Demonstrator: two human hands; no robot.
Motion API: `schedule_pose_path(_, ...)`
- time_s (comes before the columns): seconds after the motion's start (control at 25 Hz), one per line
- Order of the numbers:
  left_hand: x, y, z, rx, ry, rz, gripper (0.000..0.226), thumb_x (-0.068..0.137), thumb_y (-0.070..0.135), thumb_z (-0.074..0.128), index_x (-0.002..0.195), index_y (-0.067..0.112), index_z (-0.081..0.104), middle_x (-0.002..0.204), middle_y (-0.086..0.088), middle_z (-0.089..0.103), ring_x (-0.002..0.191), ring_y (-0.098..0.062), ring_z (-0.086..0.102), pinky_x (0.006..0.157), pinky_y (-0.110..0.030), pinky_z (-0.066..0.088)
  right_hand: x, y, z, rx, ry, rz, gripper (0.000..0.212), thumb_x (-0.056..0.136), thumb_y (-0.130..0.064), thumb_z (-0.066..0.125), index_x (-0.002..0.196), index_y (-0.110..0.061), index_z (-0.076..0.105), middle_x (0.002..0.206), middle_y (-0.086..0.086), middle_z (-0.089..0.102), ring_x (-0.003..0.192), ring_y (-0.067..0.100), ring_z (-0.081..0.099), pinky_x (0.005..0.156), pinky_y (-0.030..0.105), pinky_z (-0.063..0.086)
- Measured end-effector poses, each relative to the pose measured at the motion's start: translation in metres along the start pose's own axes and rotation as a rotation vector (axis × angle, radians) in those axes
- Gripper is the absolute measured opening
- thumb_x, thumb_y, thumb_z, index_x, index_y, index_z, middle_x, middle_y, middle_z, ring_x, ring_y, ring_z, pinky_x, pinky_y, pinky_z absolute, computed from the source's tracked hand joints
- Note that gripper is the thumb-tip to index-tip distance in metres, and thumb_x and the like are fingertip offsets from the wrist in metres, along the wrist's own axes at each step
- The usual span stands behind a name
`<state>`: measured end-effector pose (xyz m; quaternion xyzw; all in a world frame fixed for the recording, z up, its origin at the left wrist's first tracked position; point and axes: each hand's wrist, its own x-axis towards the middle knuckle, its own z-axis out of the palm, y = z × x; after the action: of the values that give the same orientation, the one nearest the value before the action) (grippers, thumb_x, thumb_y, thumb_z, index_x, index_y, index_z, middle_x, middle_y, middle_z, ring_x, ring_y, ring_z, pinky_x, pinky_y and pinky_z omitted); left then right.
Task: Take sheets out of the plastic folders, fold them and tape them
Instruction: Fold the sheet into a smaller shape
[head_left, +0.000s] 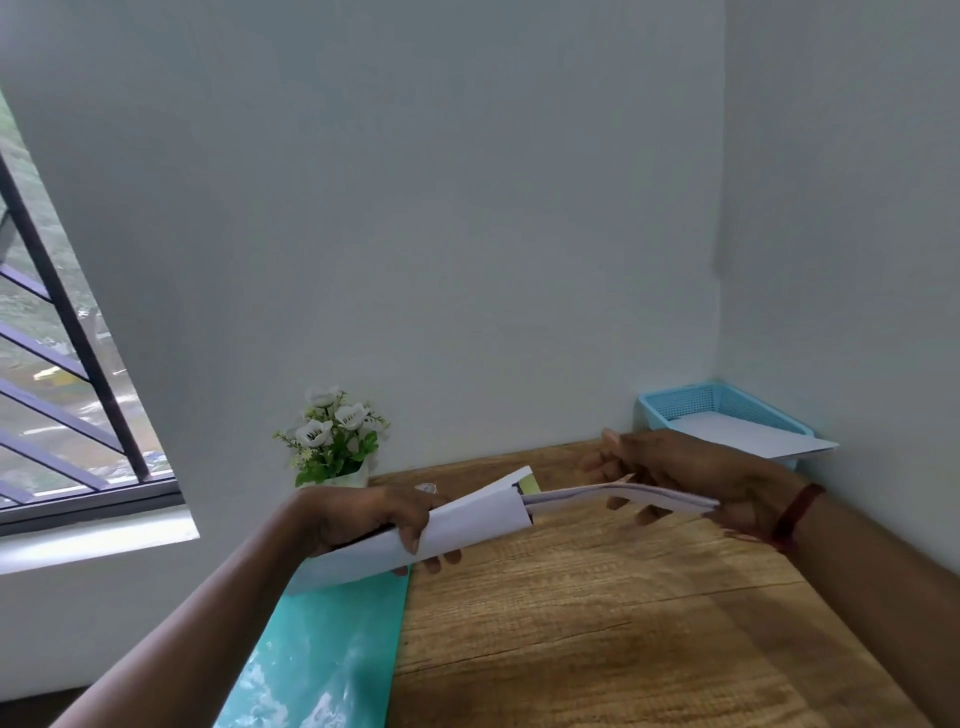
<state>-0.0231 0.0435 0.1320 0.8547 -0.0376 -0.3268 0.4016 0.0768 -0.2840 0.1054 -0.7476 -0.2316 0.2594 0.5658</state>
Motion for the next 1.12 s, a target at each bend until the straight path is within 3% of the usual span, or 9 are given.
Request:
schedule_pose_path(0.12,-0.002,-0.001,0.002,-0.045,-0.002,0.023,0.080,0.055,0.034,0.062,0.131,0.015,0.047,0.121,-0.008,0.059,0.110,-0.020,0.055,0.090,-0.032,0.045,-0.020,0.004,-0.012,-0.174,-0.065,-0.173,0.039,0.090,-0.044,0.060,0.124,-0.026,0.062,0.122,-0.008,0.067,0.114,0.012,0.061,0.096,0.041,0.053)
schedule_pose_path(0.24,-0.005,-0.002,0.006,-0.063,0.017,0.037,0.078,0.053,0.036,0.062,0.127,0.017,0.049,0.114,-0.003,0.063,0.103,-0.013,0.060,0.088,-0.028,0.048,-0.036,0.023,-0.022,0.046,-0.008,-0.298,0.057,0.076,-0.032,0.079,0.128,-0.021,0.058,0.125,-0.001,0.065,0.116,0.019,0.062,0.095,0.041,0.053)
schedule_pose_path(0.32,-0.004,-0.004,0.008,-0.098,0.004,0.051,0.071,0.054,0.034,0.062,0.122,0.015,0.053,0.113,-0.002,0.065,0.102,-0.013,0.061,0.088,-0.029,0.047,-0.041,0.038,-0.015,0.047,0.228,-0.385,0.046,0.075,-0.020,0.081,0.117,-0.018,0.063,0.112,0.000,0.071,0.106,0.019,0.066,0.087,0.037,0.057)
schedule_pose_path(0.4,-0.002,-0.004,0.013,-0.135,-0.016,0.055,0.065,0.055,0.033,0.061,0.117,0.015,0.056,0.107,0.002,0.070,0.100,-0.012,0.062,0.086,-0.027,0.048,-0.038,0.049,0.002,0.115,0.528,-0.446,0.025,0.081,-0.007,0.072,0.105,-0.013,0.068,0.094,-0.001,0.075,0.088,0.014,0.069,0.066,0.021,0.057)
schedule_pose_path(0.48,0.000,-0.004,0.016,-0.144,-0.046,0.058,0.062,0.054,0.033,0.060,0.114,0.016,0.057,0.098,0.009,0.073,0.094,-0.007,0.065,0.081,-0.023,0.050,-0.029,0.057,0.013,0.256,0.649,-0.488,0.020,0.083,0.000,0.068,0.101,-0.009,0.070,0.089,0.001,0.076,0.082,0.013,0.071,0.058,0.016,0.055)
schedule_pose_path(0.68,0.005,0.001,0.014,-0.179,-0.120,0.059,0.062,0.057,0.035,0.057,0.116,0.015,0.055,0.098,0.012,0.073,0.091,-0.004,0.066,0.077,-0.019,0.052,-0.014,0.056,0.029,0.378,0.671,-0.560,0.021,0.081,-0.004,0.068,0.084,-0.022,0.076,0.090,-0.001,0.075,0.084,0.016,0.071,0.065,0.022,0.059)
schedule_pose_path(0.84,0.013,-0.001,0.011,-0.219,-0.139,0.073,0.070,0.060,0.032,0.057,0.126,0.010,0.052,0.118,-0.004,0.062,0.106,-0.015,0.059,0.081,-0.025,0.050,-0.009,0.053,0.049,0.271,0.690,-0.598,0.021,0.083,0.004,0.067,0.091,-0.015,0.074,0.095,0.004,0.074,0.084,0.016,0.071,0.068,0.023,0.059)
schedule_pose_path(1.0,0.016,0.003,0.014,-0.226,-0.144,0.081,0.066,0.059,0.032,0.056,0.121,0.009,0.055,0.112,-0.002,0.065,0.098,-0.011,0.064,0.078,-0.023,0.051,-0.006,0.050,0.066,0.180,0.717,-0.634,0.025,0.079,0.003,0.073,0.088,-0.021,0.074,0.088,-0.008,0.075,0.083,0.007,0.070,0.069,0.020,0.056)
schedule_pose_path(1.12,0.021,0.001,0.015,-0.244,-0.165,0.092,0.071,0.062,0.030,0.056,0.129,0.007,0.049,0.120,-0.009,0.059,0.104,-0.016,0.060,0.082,-0.028,0.050,-0.004,0.050,0.076,0.135,0.723,-0.631,0.022,0.077,-0.001,0.076,0.088,-0.020,0.073,0.088,-0.006,0.074,0.086,0.008,0.069,0.072,0.020,0.054)
